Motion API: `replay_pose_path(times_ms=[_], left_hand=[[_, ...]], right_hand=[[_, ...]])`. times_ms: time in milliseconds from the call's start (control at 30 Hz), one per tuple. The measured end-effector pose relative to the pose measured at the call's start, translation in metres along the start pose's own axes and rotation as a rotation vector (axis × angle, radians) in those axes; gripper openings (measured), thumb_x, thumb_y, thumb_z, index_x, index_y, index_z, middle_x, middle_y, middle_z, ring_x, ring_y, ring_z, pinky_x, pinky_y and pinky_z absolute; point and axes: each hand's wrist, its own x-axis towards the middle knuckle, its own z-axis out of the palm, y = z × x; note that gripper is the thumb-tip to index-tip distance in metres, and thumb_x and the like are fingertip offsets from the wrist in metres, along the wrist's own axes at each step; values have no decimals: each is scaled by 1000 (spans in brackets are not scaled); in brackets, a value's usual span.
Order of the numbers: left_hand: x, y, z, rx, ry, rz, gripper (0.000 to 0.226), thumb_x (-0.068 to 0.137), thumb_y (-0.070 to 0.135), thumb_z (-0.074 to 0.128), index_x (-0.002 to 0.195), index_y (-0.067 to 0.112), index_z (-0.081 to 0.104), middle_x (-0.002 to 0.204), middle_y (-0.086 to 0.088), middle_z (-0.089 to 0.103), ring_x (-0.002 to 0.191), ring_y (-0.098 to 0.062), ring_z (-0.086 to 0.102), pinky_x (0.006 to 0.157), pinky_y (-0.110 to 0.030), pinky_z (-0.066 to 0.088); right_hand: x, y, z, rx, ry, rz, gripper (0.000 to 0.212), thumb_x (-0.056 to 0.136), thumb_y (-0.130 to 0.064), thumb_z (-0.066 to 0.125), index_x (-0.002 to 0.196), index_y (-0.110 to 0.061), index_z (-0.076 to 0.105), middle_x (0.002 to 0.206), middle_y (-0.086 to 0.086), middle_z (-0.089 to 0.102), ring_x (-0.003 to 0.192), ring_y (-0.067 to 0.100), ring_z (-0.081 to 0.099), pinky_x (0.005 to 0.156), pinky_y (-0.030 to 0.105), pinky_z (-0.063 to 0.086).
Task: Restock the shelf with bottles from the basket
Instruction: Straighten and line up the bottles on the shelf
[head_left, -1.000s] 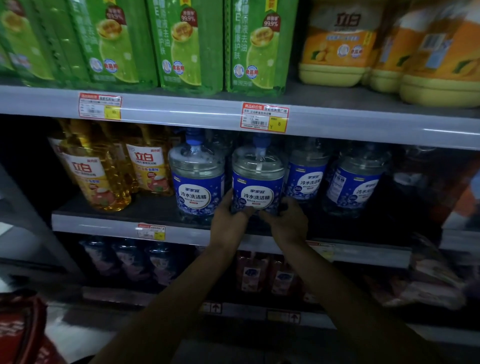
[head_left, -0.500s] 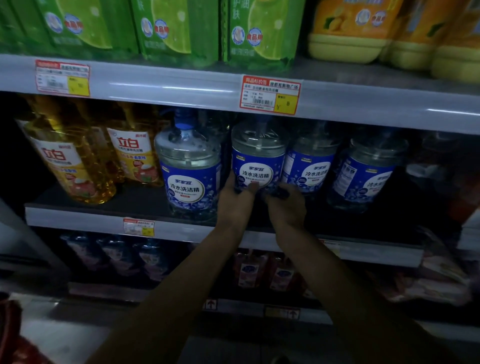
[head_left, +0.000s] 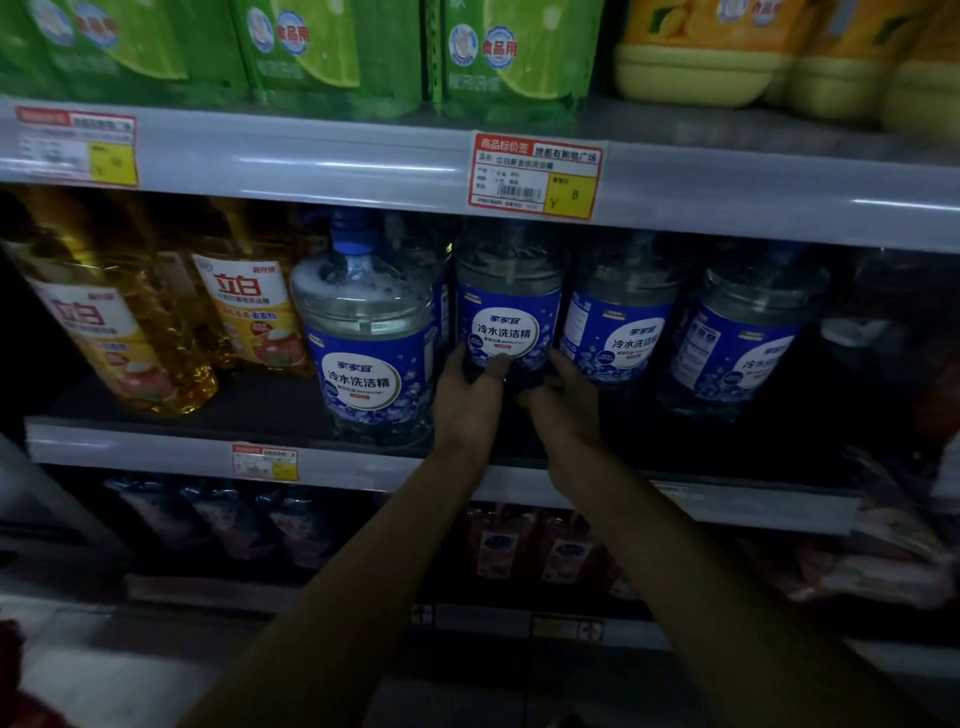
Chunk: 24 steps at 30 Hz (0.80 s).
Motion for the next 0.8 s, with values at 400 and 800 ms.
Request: replay_pose_path(times_ms=[400, 800], left_hand=[[8, -2, 0, -36, -16, -18, 60, 98, 24, 65, 154, 24, 46, 146, -3, 59, 132, -24, 56, 113, -48, 46], [9, -6, 1, 7, -6, 29, 68, 88, 33, 67, 152, 27, 48, 145, 0, 60, 131, -22, 57, 112, -49, 48]], right_hand=[[-4, -5, 3, 25, -23, 16, 78, 84, 15, 55, 149, -28, 51, 129, 0, 63, 108, 12, 60, 91, 30, 56], [3, -1, -3, -14, -48, 34, 81, 84, 18, 53, 151, -28, 48, 111, -15, 59, 97, -5, 55, 78, 17, 53]])
